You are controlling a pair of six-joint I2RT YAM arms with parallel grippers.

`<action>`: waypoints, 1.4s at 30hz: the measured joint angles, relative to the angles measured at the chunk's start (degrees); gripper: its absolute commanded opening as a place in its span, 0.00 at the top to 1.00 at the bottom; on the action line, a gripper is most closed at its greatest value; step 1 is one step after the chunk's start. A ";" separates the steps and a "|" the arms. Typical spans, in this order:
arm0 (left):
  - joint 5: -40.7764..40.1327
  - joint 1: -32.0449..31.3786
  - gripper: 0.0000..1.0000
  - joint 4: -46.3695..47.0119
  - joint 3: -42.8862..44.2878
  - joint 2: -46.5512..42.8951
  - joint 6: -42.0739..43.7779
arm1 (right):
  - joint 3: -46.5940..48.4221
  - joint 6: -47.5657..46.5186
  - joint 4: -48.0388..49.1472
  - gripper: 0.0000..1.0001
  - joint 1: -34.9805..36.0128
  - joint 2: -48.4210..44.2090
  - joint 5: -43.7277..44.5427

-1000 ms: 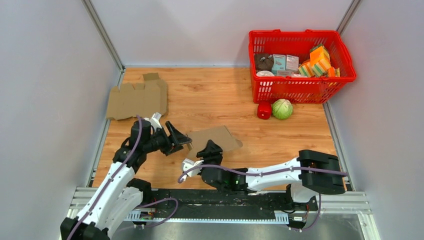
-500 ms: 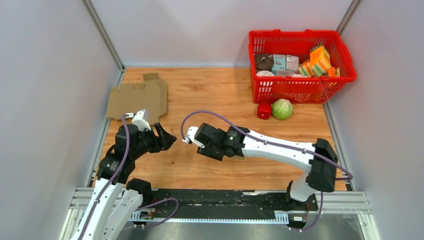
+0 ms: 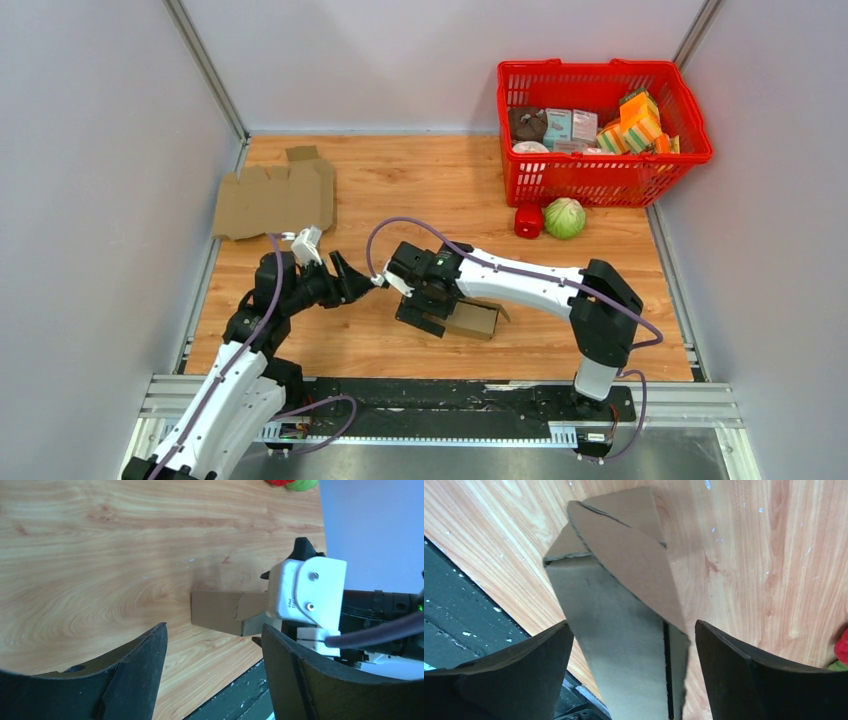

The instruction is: Fold the paper box

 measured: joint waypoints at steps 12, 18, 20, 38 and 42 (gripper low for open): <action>0.68 -10.71 0.28 9.79 2.71 14.82 3.61 | -9.64 4.13 1.90 0.01 -2.49 -12.68 2.51; -0.35 -13.33 0.29 12.98 5.03 19.30 6.73 | -14.80 5.64 2.75 0.10 -3.78 -17.20 3.08; -0.72 -14.10 0.31 13.42 5.38 19.67 7.87 | -15.26 5.92 3.45 0.13 -3.91 -17.73 2.84; -7.04 -22.97 0.59 8.04 13.31 29.68 13.77 | -16.04 6.23 7.63 0.19 -5.22 -17.77 0.57; -7.93 -23.98 0.77 6.21 14.62 29.86 14.64 | -16.11 6.23 7.98 0.20 -5.33 -17.79 0.11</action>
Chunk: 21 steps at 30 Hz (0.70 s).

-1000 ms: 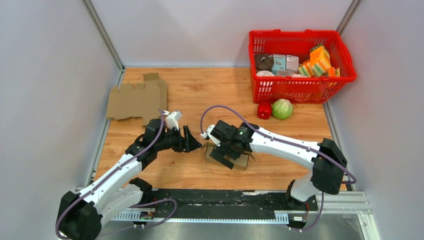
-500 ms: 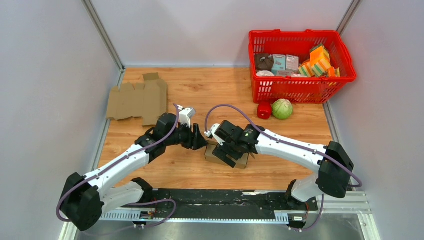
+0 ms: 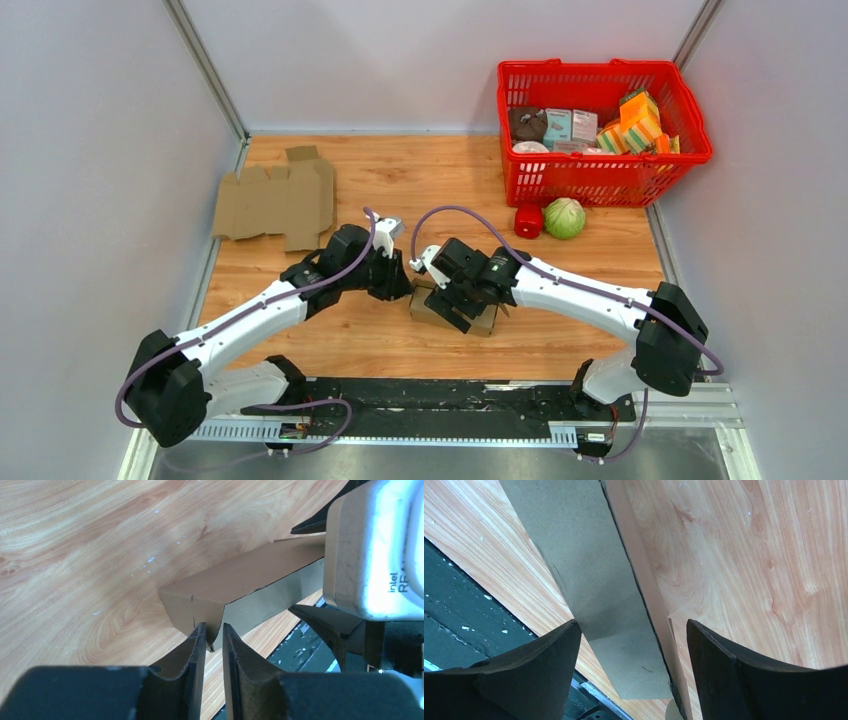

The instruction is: Fold the paper box

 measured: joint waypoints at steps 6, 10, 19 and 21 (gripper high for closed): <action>-0.07 -0.92 0.88 -0.44 0.35 0.46 -0.44 | -0.26 -0.02 0.44 0.21 -0.17 0.00 -0.59; -0.46 -2.56 0.91 -0.37 1.25 1.81 -0.66 | -0.26 -0.02 0.79 0.21 -0.26 0.02 -0.92; -2.73 -3.78 0.67 -0.50 1.25 1.97 -1.92 | -0.31 0.00 1.81 0.22 -1.05 0.02 -2.19; -3.37 -4.07 0.66 -0.87 1.27 1.97 -2.45 | -0.31 0.00 2.01 0.23 -1.16 0.02 -2.34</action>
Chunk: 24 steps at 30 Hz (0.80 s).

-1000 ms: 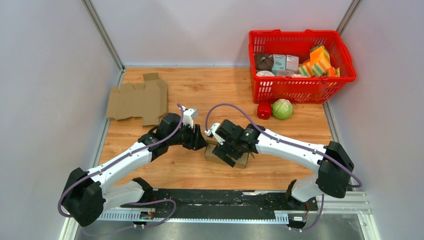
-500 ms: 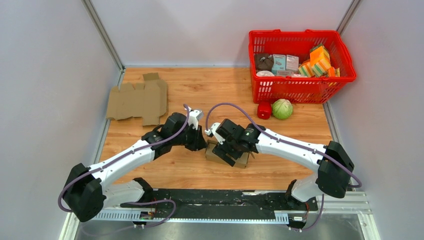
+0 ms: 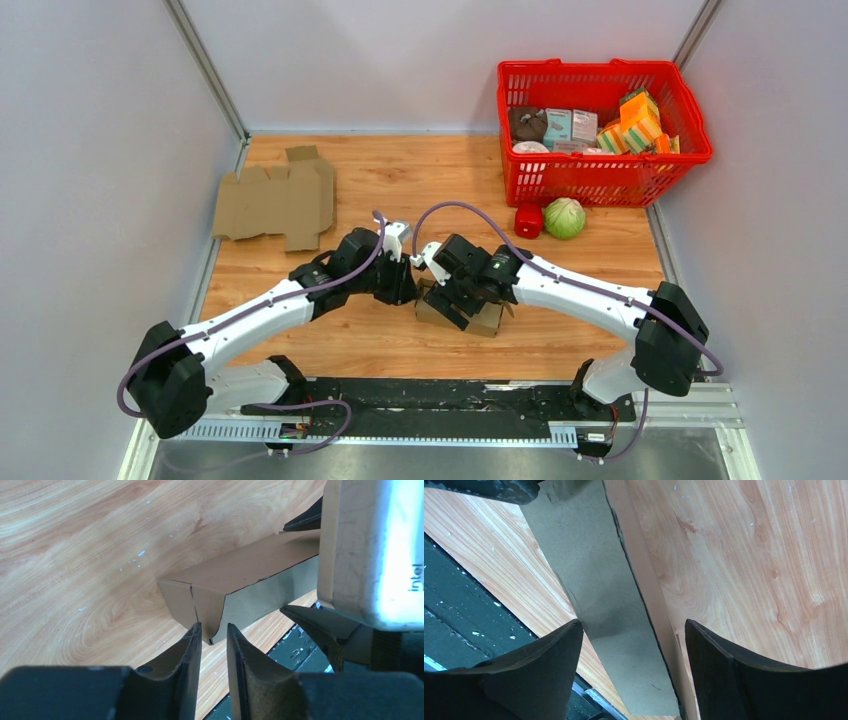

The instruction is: Fold the paper box

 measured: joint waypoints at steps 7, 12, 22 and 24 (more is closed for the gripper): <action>-0.61 -0.22 0.87 -1.22 2.19 2.27 0.07 | 0.00 0.00 0.11 0.23 -0.13 0.00 -0.22; -0.55 -0.55 0.93 -1.07 2.23 2.43 -0.07 | -0.13 0.00 0.11 0.24 -0.13 -0.02 -0.39; -1.01 -1.40 1.00 -0.44 2.56 3.58 -0.63 | -0.42 0.02 0.22 0.24 -0.59 0.00 -1.20; -1.46 -1.68 1.00 -0.09 2.58 4.24 -0.66 | -0.44 0.31 0.46 0.23 -1.27 0.00 -1.42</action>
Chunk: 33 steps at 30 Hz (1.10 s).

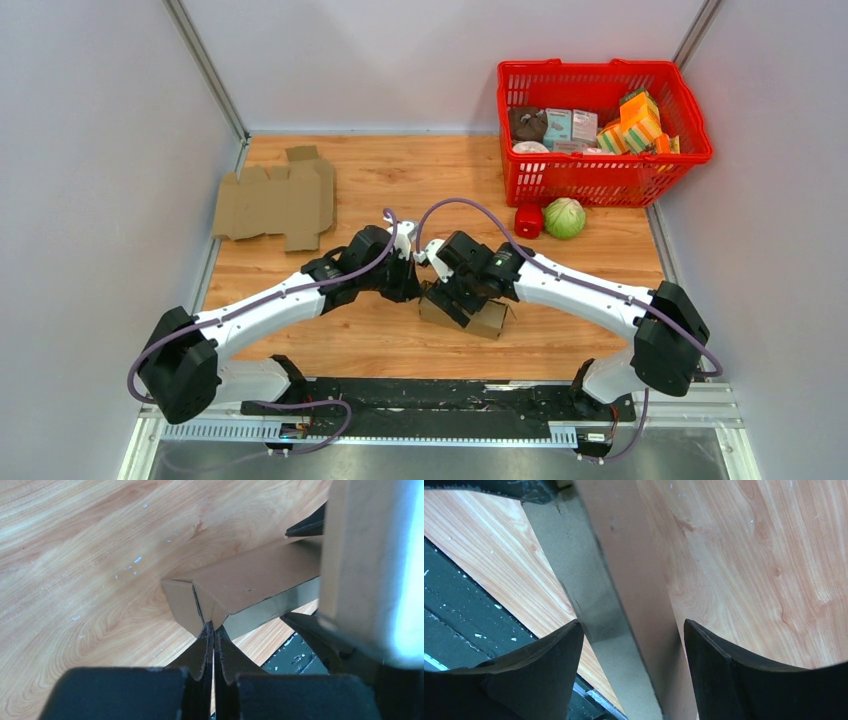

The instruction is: Fold the paper box

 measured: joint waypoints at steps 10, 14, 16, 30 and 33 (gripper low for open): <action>-2.69 -0.66 1.00 1.16 -0.57 1.29 -0.61 | -1.14 1.97 1.49 0.10 -3.34 -0.13 -2.25; -3.19 -0.66 1.00 0.98 -0.50 1.27 -0.61 | -1.33 5.79 0.48 0.03 -3.37 -1.77 -1.92; -3.34 -0.66 1.00 0.61 -0.33 1.29 -0.61 | -0.98 10.27 -1.81 0.02 -3.37 -4.35 -0.46; -3.69 -0.66 1.00 -2.10 0.98 1.22 -0.52 | -13.14 36.44 -10.86 0.52 -10.36 -31.52 1.60; -3.67 -0.66 1.00 -2.91 1.16 1.09 -0.52 | -16.20 36.76 -9.64 0.42 -10.38 -31.21 1.18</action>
